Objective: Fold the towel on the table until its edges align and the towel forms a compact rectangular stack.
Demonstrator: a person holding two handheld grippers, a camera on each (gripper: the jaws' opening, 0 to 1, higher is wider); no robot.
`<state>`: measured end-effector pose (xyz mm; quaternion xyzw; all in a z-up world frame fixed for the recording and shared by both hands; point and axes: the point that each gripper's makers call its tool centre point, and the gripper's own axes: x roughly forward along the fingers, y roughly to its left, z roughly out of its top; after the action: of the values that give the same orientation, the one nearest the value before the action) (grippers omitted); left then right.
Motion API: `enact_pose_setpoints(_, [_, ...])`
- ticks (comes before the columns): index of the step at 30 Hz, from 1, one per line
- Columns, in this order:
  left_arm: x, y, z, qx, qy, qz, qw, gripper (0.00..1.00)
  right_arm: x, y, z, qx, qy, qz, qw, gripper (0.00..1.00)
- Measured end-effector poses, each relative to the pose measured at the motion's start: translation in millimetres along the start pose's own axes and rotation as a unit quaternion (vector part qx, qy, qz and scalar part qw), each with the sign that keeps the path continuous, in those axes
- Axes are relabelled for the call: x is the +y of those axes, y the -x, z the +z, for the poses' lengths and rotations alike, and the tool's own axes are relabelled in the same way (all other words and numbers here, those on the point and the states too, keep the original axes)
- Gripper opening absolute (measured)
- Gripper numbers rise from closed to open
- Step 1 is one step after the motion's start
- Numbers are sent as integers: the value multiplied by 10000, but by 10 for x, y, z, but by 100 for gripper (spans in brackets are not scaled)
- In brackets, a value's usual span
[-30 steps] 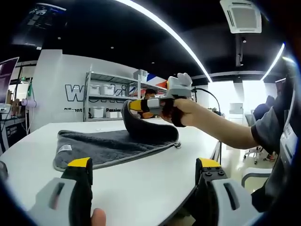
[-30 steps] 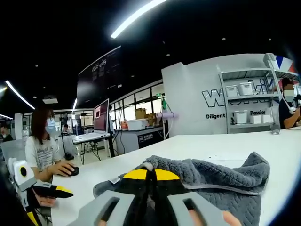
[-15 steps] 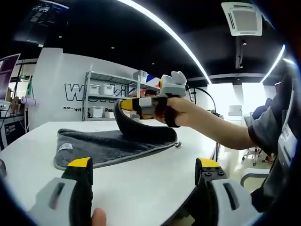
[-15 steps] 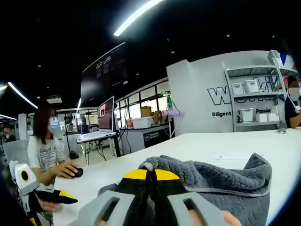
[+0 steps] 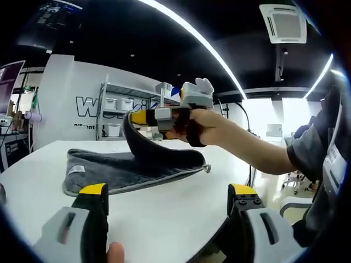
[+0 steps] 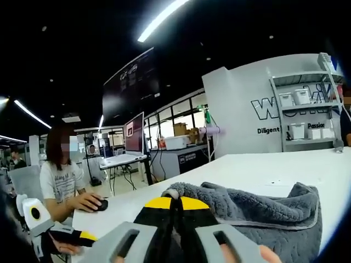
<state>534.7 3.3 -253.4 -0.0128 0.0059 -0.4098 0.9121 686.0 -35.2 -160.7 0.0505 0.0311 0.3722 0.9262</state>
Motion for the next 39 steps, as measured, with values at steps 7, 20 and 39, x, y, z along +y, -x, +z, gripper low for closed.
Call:
enact_pose_setpoints(7, [117,99,29,-56,42,184,9998,94,197,-129,32,24,45,217,9998,3])
enact_pose_setpoints(20, [285,229,81,-188,99,389,9990,93,540,-433,68,132,205,573,9981,3])
enact_pose_setpoints(39, [400,347,135,-244,68,601,9979,93,1011,-744,-648,1217,1529,926,9763,3])
